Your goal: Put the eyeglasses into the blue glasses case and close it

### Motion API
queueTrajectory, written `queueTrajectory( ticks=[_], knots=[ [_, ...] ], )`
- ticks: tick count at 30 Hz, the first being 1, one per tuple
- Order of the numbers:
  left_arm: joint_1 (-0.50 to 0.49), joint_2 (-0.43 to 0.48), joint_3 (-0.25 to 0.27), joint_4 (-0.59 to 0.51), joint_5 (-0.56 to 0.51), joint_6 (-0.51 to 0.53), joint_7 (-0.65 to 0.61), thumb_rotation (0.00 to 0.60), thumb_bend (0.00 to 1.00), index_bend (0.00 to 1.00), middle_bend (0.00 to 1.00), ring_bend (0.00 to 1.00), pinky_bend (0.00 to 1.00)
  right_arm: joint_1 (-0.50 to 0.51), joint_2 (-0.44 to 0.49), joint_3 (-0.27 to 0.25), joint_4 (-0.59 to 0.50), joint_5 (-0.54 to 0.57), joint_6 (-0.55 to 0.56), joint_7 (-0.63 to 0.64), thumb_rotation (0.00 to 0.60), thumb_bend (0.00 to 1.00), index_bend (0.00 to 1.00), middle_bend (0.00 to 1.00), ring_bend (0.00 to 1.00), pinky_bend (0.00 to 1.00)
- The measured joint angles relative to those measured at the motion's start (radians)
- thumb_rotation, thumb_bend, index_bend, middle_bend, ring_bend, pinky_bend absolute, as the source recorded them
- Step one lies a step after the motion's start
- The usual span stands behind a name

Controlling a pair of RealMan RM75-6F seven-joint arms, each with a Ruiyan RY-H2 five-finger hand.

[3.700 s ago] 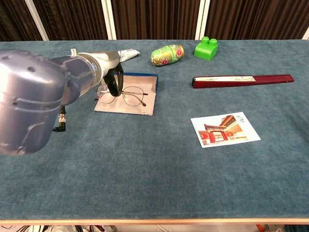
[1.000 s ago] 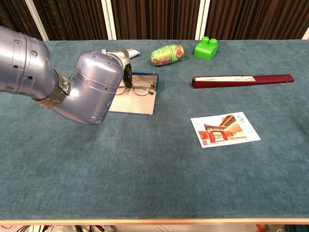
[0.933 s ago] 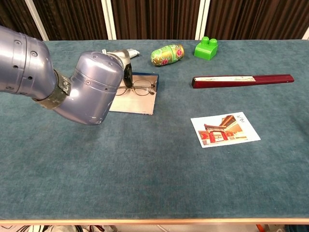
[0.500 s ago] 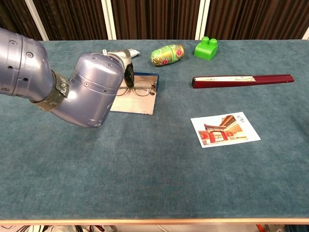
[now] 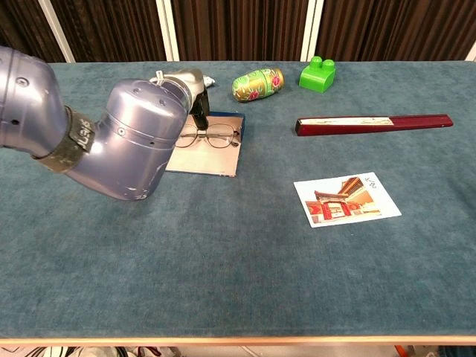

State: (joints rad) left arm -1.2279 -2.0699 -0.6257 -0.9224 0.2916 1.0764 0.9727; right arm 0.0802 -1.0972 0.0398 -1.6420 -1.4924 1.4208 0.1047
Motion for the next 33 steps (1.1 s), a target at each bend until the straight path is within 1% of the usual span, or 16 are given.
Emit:
queueTrajectory(
  ticks=[4, 5, 7, 8, 9, 12, 13, 15, 18, 19, 21, 24, 28, 33],
  knots=[
    [0.035, 0.041, 0.015, -0.126, 0.011, 0.026, 0.0, 0.6, 0.44, 0.33, 0.12, 0.0, 0.02, 0.0, 0.0, 0.001, -0.001, 0.003, -0.001, 0.001, 0.6, 0.07, 0.02, 0.0, 0.03, 0.18],
    [0.045, 0.052, 0.022, -0.159, 0.016, 0.034, 0.0, 0.6, 0.44, 0.32, 0.12, 0.0, 0.05, 0.0, 0.0, 0.001, -0.001, 0.003, -0.002, 0.001, 0.6, 0.07, 0.02, 0.0, 0.03, 0.18],
    [0.074, 0.084, 0.042, -0.242, 0.034, 0.053, -0.002, 0.6, 0.44, 0.3, 0.14, 0.01, 0.15, 0.001, 0.0, 0.0, -0.002, 0.005, -0.004, -0.001, 0.6, 0.07, 0.02, 0.0, 0.03, 0.18],
    [0.088, 0.098, 0.052, -0.279, 0.043, 0.061, -0.005, 0.6, 0.44, 0.28, 0.15, 0.03, 0.22, 0.001, 0.0, 0.0, -0.003, 0.005, -0.005, -0.001, 0.6, 0.07, 0.02, 0.0, 0.03, 0.18],
    [0.102, 0.114, 0.064, -0.316, 0.053, 0.069, -0.007, 0.6, 0.45, 0.27, 0.16, 0.06, 0.27, 0.001, 0.0, 0.0, -0.003, 0.005, -0.006, -0.002, 0.6, 0.07, 0.02, 0.0, 0.03, 0.18],
    [0.153, 0.17, 0.104, -0.434, 0.087, 0.087, -0.024, 0.6, 0.45, 0.22, 0.26, 0.22, 0.46, 0.001, 0.0, 0.0, -0.005, 0.007, -0.007, -0.004, 0.6, 0.07, 0.02, 0.0, 0.03, 0.18],
    [0.174, 0.194, 0.119, -0.479, 0.098, 0.089, -0.034, 0.6, 0.45, 0.21, 0.29, 0.26, 0.49, 0.001, 0.0, 0.001, -0.005, 0.008, -0.007, -0.005, 0.6, 0.07, 0.02, 0.0, 0.03, 0.18],
    [0.204, 0.229, 0.138, -0.538, 0.108, 0.088, -0.053, 0.6, 0.45, 0.16, 0.43, 0.4, 0.57, 0.001, 0.0, 0.001, -0.006, 0.01, -0.006, -0.005, 0.6, 0.07, 0.02, 0.0, 0.03, 0.18],
    [0.249, 0.287, 0.166, -0.62, 0.115, 0.073, -0.089, 0.6, 0.45, 0.1, 0.63, 0.61, 0.65, 0.001, 0.0, 0.002, -0.006, 0.012, -0.008, -0.005, 0.6, 0.08, 0.02, 0.0, 0.03, 0.18],
    [0.266, 0.308, 0.181, -0.643, 0.12, 0.065, -0.103, 0.6, 0.45, 0.09, 0.66, 0.64, 0.67, 0.001, 0.0, 0.002, -0.007, 0.013, -0.008, -0.004, 0.6, 0.08, 0.02, 0.0, 0.03, 0.18],
    [0.283, 0.328, 0.2, -0.666, 0.126, 0.051, -0.124, 0.6, 0.45, 0.05, 0.73, 0.71, 0.74, 0.002, 0.001, 0.002, -0.008, 0.015, -0.011, -0.004, 0.6, 0.08, 0.02, 0.0, 0.03, 0.18],
    [0.296, 0.345, 0.211, -0.689, 0.116, 0.011, -0.157, 0.6, 0.45, 0.0, 0.78, 0.76, 0.78, 0.002, 0.001, 0.002, -0.009, 0.016, -0.014, -0.005, 0.6, 0.08, 0.02, 0.0, 0.03, 0.18],
    [0.304, 0.362, 0.23, -0.695, 0.086, -0.051, -0.198, 0.6, 0.46, 0.0, 0.8, 0.77, 0.79, 0.002, 0.002, 0.002, -0.011, 0.019, -0.014, -0.005, 0.6, 0.08, 0.02, 0.0, 0.03, 0.18],
    [0.3, 0.35, 0.26, -0.648, 0.065, -0.079, -0.224, 0.6, 0.46, 0.0, 0.8, 0.77, 0.79, 0.002, 0.004, 0.003, -0.014, 0.025, -0.018, -0.002, 0.6, 0.08, 0.02, 0.0, 0.03, 0.18]
  ],
)
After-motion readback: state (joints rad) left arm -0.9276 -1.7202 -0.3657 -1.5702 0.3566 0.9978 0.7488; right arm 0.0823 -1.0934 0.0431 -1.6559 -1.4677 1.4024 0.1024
